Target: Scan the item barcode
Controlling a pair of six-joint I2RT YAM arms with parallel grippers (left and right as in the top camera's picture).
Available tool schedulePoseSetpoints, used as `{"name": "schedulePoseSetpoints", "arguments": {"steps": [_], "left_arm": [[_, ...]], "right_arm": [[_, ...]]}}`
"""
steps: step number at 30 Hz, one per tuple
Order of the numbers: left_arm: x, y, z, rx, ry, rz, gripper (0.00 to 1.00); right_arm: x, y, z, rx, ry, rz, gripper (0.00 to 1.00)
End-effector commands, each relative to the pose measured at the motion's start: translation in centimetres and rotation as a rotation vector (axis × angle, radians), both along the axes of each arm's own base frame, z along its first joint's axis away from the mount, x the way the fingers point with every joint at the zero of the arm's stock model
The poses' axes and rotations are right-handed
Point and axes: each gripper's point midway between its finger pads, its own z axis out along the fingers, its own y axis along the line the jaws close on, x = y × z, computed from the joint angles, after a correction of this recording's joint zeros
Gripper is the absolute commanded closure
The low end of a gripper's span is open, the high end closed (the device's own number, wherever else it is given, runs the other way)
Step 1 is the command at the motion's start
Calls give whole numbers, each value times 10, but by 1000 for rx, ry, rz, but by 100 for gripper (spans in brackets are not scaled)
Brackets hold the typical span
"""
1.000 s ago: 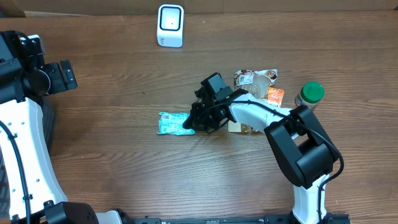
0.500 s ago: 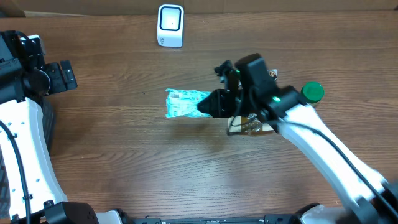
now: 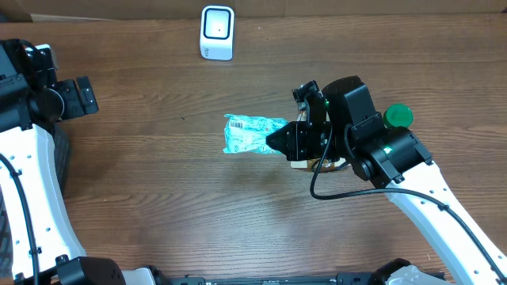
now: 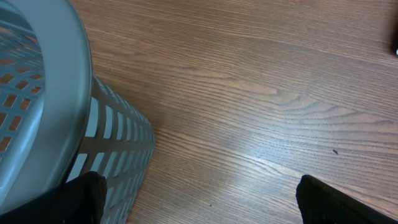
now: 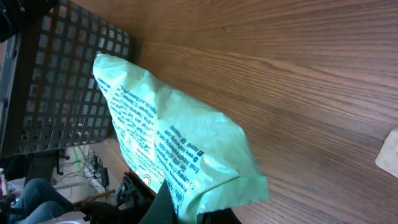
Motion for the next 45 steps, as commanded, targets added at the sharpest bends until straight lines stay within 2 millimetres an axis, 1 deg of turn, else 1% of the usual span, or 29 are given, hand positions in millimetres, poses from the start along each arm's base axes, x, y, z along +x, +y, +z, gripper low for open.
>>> {"name": "schedulePoseSetpoints", "arguments": {"steps": [1, 10, 16, 20, 23, 26, 28, 30, 34, 37, 40, 41, 42, 45], "left_arm": [[0, 0, -1, 15, 8, -22, 0], [0, 0, -1, 15, 8, -22, 1], [0, 0, -1, 15, 8, -22, 0], [0, 0, -1, 15, 8, -22, 0], [0, 0, -1, 15, 8, -22, 0], [0, 0, -1, 15, 8, -22, 0], [0, 0, -1, 15, 8, -22, 1], [0, 0, -1, 15, 8, -22, 0], [0, 0, -1, 15, 8, -22, 0], [0, 0, -1, 15, 8, -22, 0], [0, 0, -1, 15, 8, -22, 0], [0, 0, -1, 15, 8, -22, 0], [0, 0, -1, 15, 8, -22, 0], [0, 0, -1, 15, 8, -22, 0]], "right_arm": [[-2, 2, 8, 28, -12, 24, 96], [-7, 6, 11, 55, 5, 45, 96], [-7, 6, 11, 58, 16, 34, 97], [2, 5, 11, 23, 36, 2, 96], [19, 6, 17, -48, 20, 5, 97], [45, 10, 27, -158, -16, 3, 96], [71, 11, 36, -250, -60, -19, 96], [103, 9, 43, -349, -127, -83, 96], [180, -8, 52, -642, -396, -256, 96], [224, -14, 55, -840, -595, -357, 96], [264, -11, 55, -988, -759, -407, 96], [279, -8, 54, -1030, -819, -415, 96], [290, -3, 55, -1070, -875, -403, 96], [319, 11, 47, -1185, -1015, -315, 96]]}}
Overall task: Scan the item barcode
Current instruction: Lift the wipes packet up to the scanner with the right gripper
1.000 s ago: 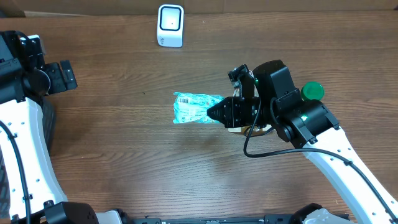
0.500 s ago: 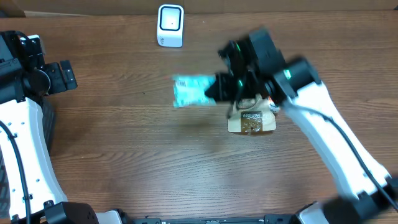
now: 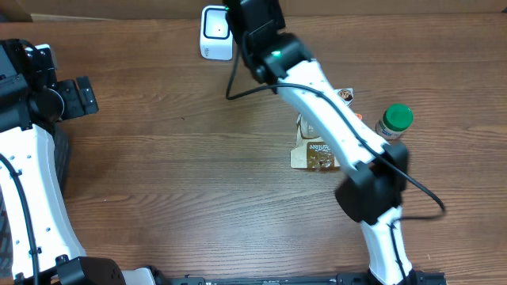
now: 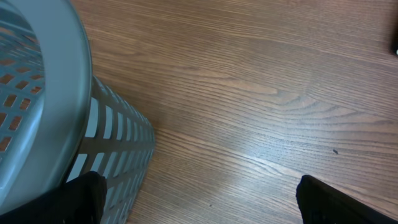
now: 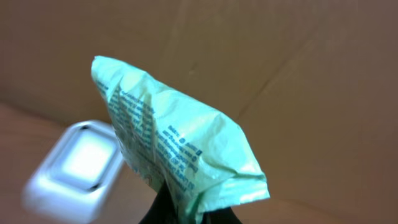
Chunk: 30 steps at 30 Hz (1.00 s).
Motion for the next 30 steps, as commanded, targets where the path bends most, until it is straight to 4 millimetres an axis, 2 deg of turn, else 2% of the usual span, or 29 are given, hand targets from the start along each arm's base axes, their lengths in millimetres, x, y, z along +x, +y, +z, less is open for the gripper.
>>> {"name": "schedulePoseSetpoints", "arguments": {"steps": [1, 4, 8, 15, 21, 30], "left_arm": [[0, -1, -1, 15, 8, -22, 0], [0, 0, -1, 15, 8, -22, 0], [0, -1, -1, 15, 8, -22, 1], [0, -1, -1, 15, 8, -22, 0], [0, -1, -1, 15, 8, -22, 0], [0, -1, -1, 15, 8, -22, 1]], "right_arm": [[26, -14, -2, -390, -87, -36, 96], [43, 2, -15, -475, -148, 12, 96], [57, 26, -46, -600, -174, 135, 96], [62, 47, -97, -759, -145, 240, 96], [63, 50, -110, -778, -130, 260, 96], [60, 58, -109, -918, -137, 320, 96]]}}
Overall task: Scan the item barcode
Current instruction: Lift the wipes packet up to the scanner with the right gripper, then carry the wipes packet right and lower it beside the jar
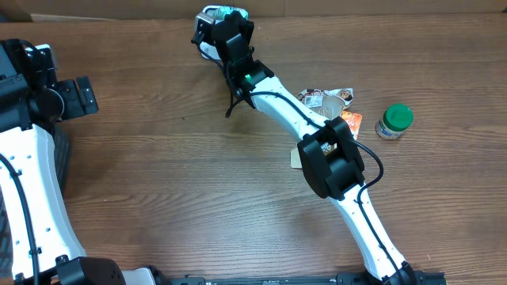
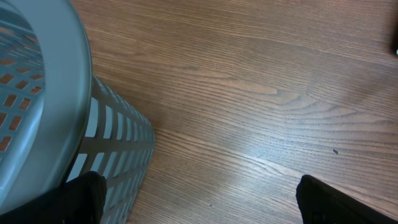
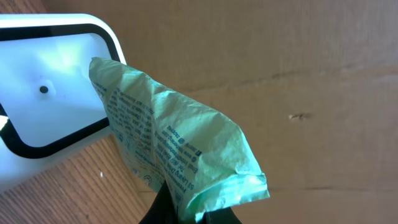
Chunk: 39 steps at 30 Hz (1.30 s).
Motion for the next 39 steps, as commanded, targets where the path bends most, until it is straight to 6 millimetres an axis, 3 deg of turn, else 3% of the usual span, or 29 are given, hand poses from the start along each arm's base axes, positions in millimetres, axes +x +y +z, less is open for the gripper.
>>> {"name": "schedulePoseSetpoints", "arguments": {"steps": [1, 12, 21, 26, 32, 39], "left_arm": [[0, -1, 0, 15, 8, -22, 1], [0, -1, 0, 15, 8, -22, 0], [0, -1, 0, 15, 8, -22, 0], [0, -1, 0, 15, 8, -22, 0], [0, -1, 0, 15, 8, -22, 1], [0, -1, 0, 15, 8, -22, 0]], "right_arm": [[-4, 13, 19, -69, -36, 45, 96], [-8, 27, 37, -29, -108, 66, 96], [-12, 29, 14, -85, -19, 93, 96], [-10, 25, 22, -71, -50, 68, 96], [-11, 15, 51, -5, -116, -12, 96], [-38, -4, 140, 322, -129, -76, 96]]}}
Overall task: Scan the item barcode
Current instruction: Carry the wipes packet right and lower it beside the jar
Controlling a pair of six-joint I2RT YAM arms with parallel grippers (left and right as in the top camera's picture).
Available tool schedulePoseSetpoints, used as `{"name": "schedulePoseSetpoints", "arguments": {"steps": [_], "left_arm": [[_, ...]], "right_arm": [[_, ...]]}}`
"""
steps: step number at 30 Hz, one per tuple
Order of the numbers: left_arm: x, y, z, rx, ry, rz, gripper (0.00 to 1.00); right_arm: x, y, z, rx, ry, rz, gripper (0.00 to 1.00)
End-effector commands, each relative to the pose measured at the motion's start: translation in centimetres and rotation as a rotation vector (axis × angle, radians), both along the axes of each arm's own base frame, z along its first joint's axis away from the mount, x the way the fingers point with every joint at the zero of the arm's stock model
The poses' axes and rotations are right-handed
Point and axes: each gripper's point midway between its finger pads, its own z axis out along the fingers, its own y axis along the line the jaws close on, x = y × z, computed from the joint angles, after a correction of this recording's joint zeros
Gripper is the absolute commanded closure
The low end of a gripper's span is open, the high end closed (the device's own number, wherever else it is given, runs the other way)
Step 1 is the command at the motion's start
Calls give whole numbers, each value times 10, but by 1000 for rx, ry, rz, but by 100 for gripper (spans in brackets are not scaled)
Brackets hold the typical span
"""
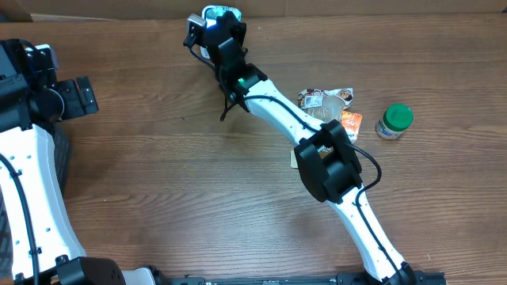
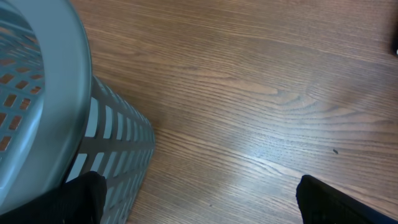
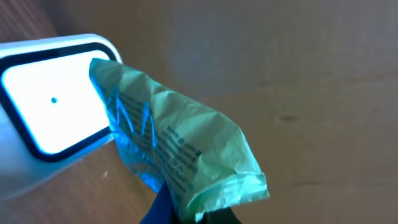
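Note:
A crumpled pale green packet (image 3: 180,149) with printed text is pinched in my right gripper (image 3: 186,210), which is shut on its lower end. The packet hangs right in front of the white scanner (image 3: 50,118), whose black-rimmed window glows bright and throws blue light on the packet's underside. In the overhead view my right gripper (image 1: 219,25) reaches to the table's far edge and covers most of the scanner. My left gripper (image 2: 199,208) is open over bare wood at the far left, its black fingers (image 2: 81,198) wide apart.
A grey slotted basket (image 2: 37,93) stands beside the left gripper. Snack packets (image 1: 329,99), an orange packet (image 1: 351,124) and a green-lidded jar (image 1: 394,119) lie at the right. A cardboard wall (image 3: 280,62) rises behind the scanner.
The scanner window has gone from dull white to bright, with blue light now on the packet. My right gripper sits slightly further left. The left arm has not moved.
My right gripper first held the green packet over the middle of the table. Then it was at the far edge near the scanner, then with the packet against the scanner's window, where the window now shines.

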Motion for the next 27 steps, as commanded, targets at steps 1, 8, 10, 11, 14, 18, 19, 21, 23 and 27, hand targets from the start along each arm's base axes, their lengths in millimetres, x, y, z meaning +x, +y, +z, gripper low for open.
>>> {"name": "schedulePoseSetpoints", "arguments": {"steps": [1, 8, 10, 11, 14, 18, 19, 21, 23, 27], "left_arm": [[0, -1, 0, 15, 8, -22, 0], [0, -1, 0, 15, 8, -22, 0], [0, -1, 0, 15, 8, -22, 0], [0, -1, 0, 15, 8, -22, 0], [0, -1, 0, 15, 8, -22, 0], [0, -1, 0, 15, 8, -22, 1], [0, -1, 0, 15, 8, -22, 1], [0, -1, 0, 15, 8, -22, 0], [0, -1, 0, 15, 8, -22, 0], [0, -1, 0, 15, 8, -22, 0]], "right_arm": [[-31, -21, 140, 343, -121, -64, 96], [-130, -51, 170, 825, 332, -113, 96], [-160, -69, 165, 954, 480, -202, 96], [-176, -80, 160, 990, 551, -255, 96], [-214, -116, 133, 1020, 745, -449, 96], [-245, -162, 90, 964, 923, -706, 96], [-247, -172, 77, 948, 946, -753, 96], [-247, -187, 51, 918, 982, -831, 96], [-251, -201, 26, 890, 1014, -903, 96], [-262, -236, -22, 853, 1069, -1054, 96]]}}
